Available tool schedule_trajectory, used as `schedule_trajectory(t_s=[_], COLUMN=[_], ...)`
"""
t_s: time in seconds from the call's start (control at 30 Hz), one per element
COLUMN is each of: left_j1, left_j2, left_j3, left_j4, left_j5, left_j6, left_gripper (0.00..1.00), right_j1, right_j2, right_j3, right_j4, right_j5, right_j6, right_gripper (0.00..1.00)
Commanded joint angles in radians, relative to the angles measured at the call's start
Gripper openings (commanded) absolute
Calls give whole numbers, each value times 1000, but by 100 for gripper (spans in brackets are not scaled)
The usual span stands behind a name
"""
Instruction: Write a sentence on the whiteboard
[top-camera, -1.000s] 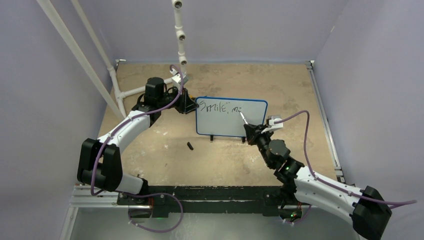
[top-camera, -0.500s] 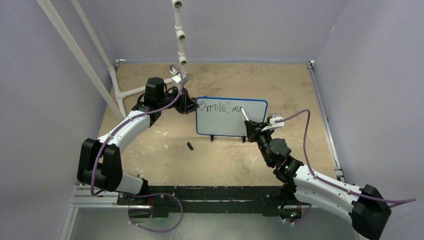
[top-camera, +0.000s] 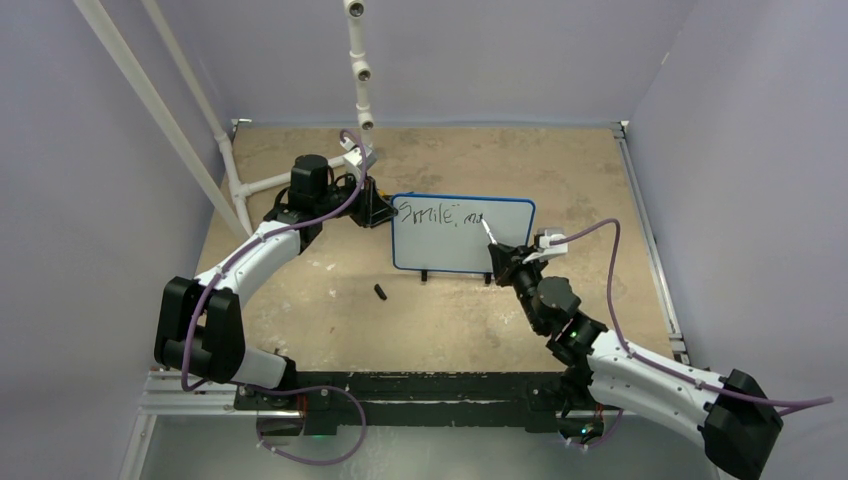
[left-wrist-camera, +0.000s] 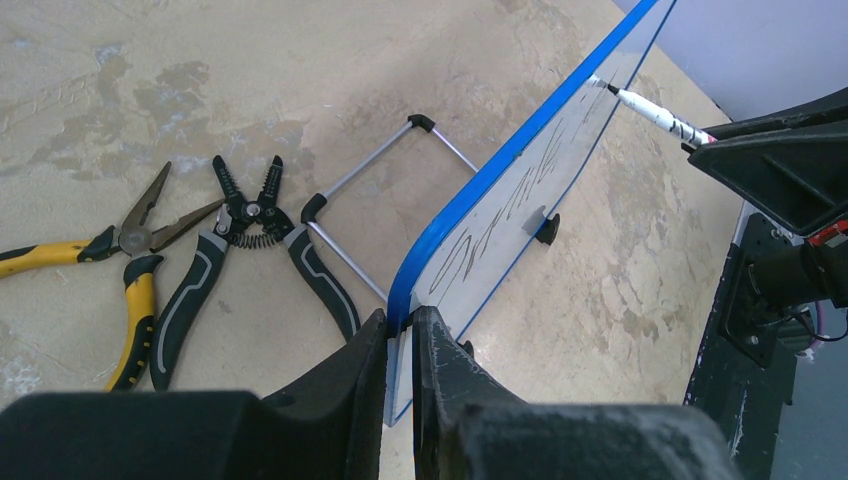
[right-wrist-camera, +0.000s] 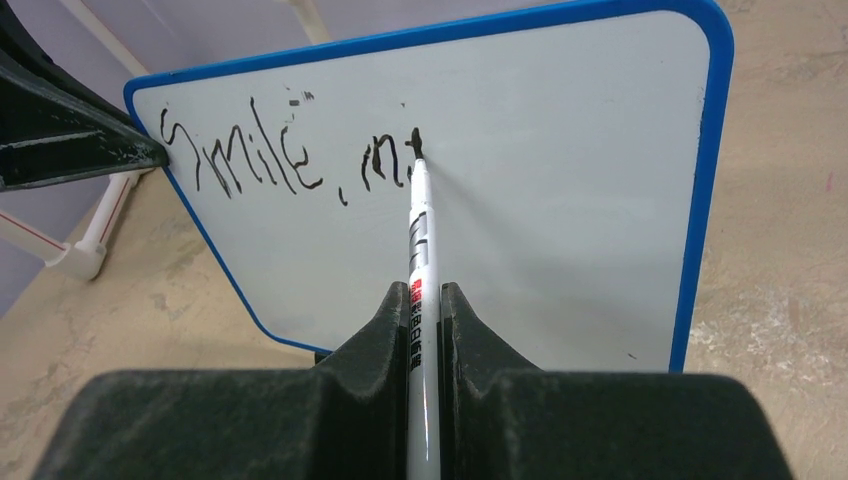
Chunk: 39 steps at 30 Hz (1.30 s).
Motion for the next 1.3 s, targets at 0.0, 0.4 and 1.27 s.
schedule_trajectory(t_s=[0.0,0.4,1.27], left_j1=[0,0,0], left_j2=[-39,-47,-47], left_j3=[16,14,14], left_j4=[18,16,18], left_j5=[6,7,8], left_j6=[24,24,25], left_gripper=[0,0,0], right_j1=[-2,-2,-2], right_j2=[-18,-47,-23], right_j3=[18,19,97], right_j4=[-60,-91,-21], right_j5=[6,34,86], right_j6=[51,71,-6], right_gripper=[0,0,0])
